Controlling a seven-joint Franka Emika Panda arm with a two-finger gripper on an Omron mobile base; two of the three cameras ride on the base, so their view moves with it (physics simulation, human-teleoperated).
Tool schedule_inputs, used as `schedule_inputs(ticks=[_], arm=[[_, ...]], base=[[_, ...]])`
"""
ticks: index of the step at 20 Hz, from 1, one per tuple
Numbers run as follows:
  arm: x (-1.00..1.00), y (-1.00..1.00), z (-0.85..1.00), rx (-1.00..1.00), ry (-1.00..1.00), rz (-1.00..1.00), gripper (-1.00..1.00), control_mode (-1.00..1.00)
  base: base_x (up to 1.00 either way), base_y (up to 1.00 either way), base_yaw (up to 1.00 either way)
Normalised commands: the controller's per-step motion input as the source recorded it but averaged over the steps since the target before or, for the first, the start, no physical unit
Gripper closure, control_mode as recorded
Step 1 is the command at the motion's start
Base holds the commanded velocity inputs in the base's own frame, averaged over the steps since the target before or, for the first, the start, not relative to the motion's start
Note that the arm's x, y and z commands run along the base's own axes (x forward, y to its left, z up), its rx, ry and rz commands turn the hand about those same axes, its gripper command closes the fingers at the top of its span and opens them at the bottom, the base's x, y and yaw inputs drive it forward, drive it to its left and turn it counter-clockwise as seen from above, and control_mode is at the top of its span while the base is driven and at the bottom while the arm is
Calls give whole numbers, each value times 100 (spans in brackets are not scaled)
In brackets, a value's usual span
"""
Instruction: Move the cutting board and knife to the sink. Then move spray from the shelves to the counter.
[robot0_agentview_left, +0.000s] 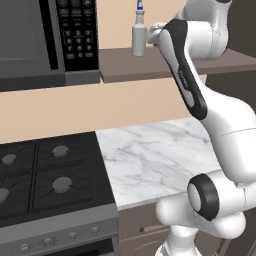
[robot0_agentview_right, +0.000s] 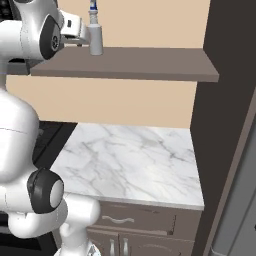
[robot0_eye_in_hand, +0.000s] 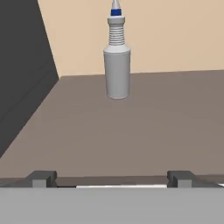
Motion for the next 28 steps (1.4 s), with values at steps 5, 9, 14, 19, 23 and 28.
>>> schedule_inputs(ticks=[5,9,14,19,23,28], arm=[[39,0,22,0,-9,0,-100,-100],[50,0,1,0,-7,0,-100,-100],[41,0,0,0,-5,0,-100,-100],[30,0,0,-1,-2,0,-100,-100],[29,0,0,-1,-1,0,-100,-100],[29,1,0,-1,-2,0,-100,-100]], base=[[0,0,0],[0,0,0],[0,0,0],[0,0,0],[0,0,0],[0,0,0]])
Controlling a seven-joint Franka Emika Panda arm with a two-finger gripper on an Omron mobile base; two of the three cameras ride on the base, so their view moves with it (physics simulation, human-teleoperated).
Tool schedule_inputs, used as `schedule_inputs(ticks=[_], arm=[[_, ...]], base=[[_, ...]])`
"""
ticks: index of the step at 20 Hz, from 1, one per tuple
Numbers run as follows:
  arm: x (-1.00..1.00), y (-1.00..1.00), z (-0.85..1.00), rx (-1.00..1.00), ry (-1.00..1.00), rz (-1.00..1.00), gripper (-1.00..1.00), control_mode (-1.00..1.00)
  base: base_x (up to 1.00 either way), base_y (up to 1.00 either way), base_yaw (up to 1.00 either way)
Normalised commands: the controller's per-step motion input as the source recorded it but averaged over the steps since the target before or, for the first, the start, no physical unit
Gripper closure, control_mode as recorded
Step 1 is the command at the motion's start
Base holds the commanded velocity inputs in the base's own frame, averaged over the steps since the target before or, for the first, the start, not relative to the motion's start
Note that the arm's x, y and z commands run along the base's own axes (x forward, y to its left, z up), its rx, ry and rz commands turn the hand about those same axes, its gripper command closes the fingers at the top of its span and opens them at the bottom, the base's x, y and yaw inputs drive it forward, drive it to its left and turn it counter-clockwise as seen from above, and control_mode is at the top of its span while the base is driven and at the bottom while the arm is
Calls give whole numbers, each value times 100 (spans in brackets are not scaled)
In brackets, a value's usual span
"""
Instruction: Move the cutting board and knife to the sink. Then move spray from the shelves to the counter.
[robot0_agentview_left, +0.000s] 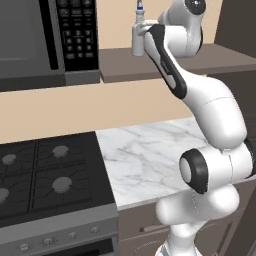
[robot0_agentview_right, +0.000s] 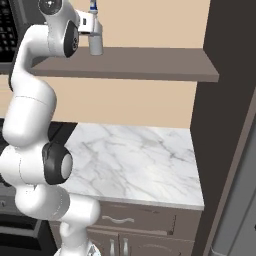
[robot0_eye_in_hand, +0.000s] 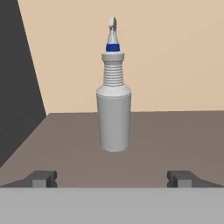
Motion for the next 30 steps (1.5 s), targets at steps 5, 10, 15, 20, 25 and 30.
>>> schedule_inputs(ticks=[5,10,15,20,25,30], arm=[[32,14,-2,-2,-1,0,-100,-100],[27,12,-4,-2,0,0,-100,-100],[29,0,-6,0,0,0,-100,-100],[35,0,-4,0,0,0,-100,-100],[34,0,0,0,0,0,-100,-100],[32,0,-1,0,0,0,-100,-100]], base=[[0,0,0],[0,0,0],[0,0,0],[0,0,0],[0,0,0],[0,0,0]])
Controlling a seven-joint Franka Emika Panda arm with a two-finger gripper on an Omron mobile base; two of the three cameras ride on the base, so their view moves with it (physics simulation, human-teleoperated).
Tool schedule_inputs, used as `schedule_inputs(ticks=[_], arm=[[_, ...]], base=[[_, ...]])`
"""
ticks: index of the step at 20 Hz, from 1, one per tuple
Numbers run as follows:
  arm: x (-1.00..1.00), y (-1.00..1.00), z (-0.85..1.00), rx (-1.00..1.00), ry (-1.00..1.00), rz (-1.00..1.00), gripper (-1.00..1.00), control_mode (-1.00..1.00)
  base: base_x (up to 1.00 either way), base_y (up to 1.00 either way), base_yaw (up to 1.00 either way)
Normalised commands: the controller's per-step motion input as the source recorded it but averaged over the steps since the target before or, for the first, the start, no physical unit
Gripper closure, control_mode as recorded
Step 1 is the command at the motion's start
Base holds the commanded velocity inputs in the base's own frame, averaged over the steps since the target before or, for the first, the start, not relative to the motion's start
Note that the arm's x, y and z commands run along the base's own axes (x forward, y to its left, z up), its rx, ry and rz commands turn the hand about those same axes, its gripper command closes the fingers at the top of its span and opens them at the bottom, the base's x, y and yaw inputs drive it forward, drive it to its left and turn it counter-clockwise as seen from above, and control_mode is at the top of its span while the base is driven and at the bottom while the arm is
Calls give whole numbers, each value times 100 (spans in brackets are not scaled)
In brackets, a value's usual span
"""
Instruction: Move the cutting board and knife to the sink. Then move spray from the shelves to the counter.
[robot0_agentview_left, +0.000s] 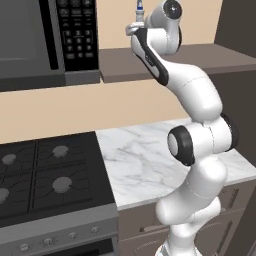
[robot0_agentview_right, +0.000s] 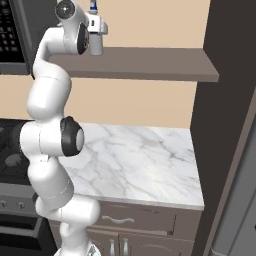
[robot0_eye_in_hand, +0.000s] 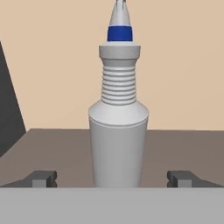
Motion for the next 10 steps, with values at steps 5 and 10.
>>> schedule_inputs(ticks=[5,10], arm=[[27,0,-6,0,0,0,-100,-100],[28,0,-6,0,0,0,-100,-100]], base=[[0,0,0],[0,0,0]])
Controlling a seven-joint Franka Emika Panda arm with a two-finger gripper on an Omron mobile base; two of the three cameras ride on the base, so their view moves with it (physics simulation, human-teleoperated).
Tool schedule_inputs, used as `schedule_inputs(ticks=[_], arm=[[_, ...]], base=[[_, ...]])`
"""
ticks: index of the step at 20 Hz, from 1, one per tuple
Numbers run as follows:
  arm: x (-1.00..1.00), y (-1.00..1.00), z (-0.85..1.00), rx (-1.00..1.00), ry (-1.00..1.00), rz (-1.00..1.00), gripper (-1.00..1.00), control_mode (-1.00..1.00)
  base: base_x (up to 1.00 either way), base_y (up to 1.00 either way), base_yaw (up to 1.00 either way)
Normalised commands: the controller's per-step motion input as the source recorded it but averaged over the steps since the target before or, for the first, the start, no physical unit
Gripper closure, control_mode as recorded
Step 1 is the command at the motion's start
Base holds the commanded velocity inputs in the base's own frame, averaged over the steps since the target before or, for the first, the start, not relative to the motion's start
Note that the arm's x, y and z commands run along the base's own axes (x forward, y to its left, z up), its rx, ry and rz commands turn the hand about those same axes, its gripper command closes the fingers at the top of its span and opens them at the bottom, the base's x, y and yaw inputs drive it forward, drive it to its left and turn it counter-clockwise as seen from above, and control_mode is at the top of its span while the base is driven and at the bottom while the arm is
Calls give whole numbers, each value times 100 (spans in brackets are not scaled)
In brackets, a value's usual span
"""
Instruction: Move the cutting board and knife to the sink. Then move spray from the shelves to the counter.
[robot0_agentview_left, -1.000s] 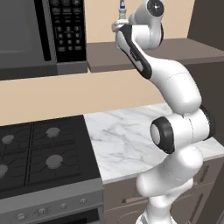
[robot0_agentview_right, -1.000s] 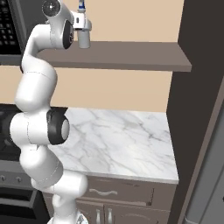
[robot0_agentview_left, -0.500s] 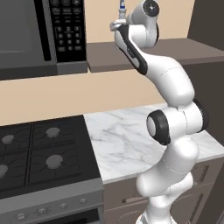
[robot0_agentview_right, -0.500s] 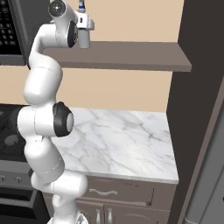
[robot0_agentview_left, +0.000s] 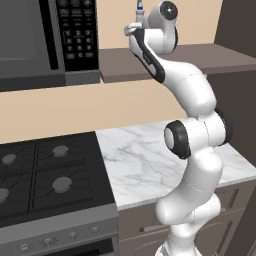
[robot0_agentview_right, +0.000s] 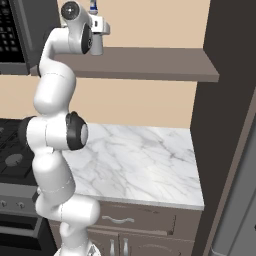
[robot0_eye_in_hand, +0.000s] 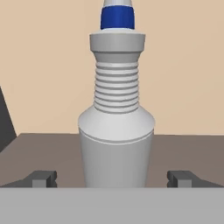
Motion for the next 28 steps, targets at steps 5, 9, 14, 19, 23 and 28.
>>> schedule_inputs(ticks=[5,9,14,19,23,28], arm=[[24,0,-9,0,0,0,-100,-100],[18,0,-9,0,0,0,-100,-100],[17,0,-9,0,0,0,-100,-100],[14,0,-2,0,-1,0,-100,-100],[4,0,0,0,-1,0,100,-100],[-1,0,0,0,0,0,100,-100]], base=[[0,0,0],[0,0,0],[0,0,0],[0,0,0],[0,0,0],[0,0,0]])
